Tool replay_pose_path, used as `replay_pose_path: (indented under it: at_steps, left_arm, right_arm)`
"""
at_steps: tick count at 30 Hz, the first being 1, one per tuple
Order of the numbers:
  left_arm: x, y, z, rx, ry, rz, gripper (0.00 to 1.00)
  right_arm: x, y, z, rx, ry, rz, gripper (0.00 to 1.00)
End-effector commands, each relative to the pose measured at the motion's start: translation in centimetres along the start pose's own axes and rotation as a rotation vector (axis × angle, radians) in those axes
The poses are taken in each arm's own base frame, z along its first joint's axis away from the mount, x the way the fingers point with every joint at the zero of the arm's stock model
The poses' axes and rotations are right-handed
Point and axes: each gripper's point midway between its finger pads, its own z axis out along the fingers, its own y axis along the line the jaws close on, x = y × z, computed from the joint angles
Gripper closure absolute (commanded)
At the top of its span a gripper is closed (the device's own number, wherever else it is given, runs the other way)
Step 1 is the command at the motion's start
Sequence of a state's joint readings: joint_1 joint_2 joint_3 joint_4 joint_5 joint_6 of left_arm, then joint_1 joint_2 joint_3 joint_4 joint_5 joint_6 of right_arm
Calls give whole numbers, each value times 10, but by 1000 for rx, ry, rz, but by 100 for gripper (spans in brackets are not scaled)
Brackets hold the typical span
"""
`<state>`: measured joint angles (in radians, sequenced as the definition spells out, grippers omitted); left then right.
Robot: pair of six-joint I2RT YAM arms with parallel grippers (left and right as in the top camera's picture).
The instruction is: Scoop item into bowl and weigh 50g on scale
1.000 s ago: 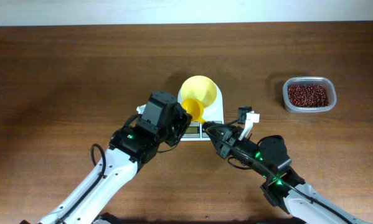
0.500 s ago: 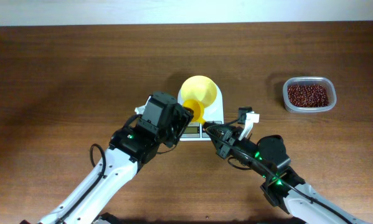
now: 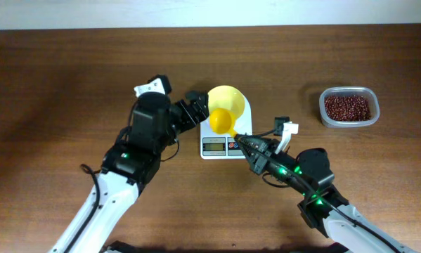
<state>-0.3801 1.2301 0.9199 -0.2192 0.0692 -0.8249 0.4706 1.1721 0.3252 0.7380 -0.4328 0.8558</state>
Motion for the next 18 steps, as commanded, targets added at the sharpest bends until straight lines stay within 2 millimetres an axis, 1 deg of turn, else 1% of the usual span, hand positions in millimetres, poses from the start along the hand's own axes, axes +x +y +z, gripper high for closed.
replay_pose_path:
  at_steps: [1,3,6,8,11,13,14,15,17,18]
  left_arm:
    - [-23,-1,-13,-34,-107,73,1]
    - [-23,0,-13,-37,-109,73,1]
    - [-24,-2,-16,-31,-114,85,1]
    - [-25,-3,-17,-31,-116,120,1]
    - [-25,-1,-17,-40,-119,124,1]
    - [-26,1,-17,-49,-126,124,1]
    - [-25,2,-17,-53,-120,123,1]
    - [-21,6,-17,-70,-104,123,1]
    - [-17,11,-16,-87,-86,123,1]
    - [-14,14,-16,-98,-72,123,1]
  right_arm:
    - [-1,7,-1,-35,8,-23,96]
    - [-12,4,-6,-34,-12,-26,96]
    - [-33,-12,-18,-7,-57,-21,96]
    - [-52,-19,-26,8,-119,-35,96]
    - [-74,-13,-39,-44,-168,-90,96]
    - [-95,-12,-51,-57,-235,-135,96]
    - [-101,-10,-55,-62,-259,-144,96]
    - [-115,-6,-58,-69,-292,-124,96]
    - [-132,9,-57,-97,-310,-156,96]
    - [-137,9,-55,-86,-312,-147,96]
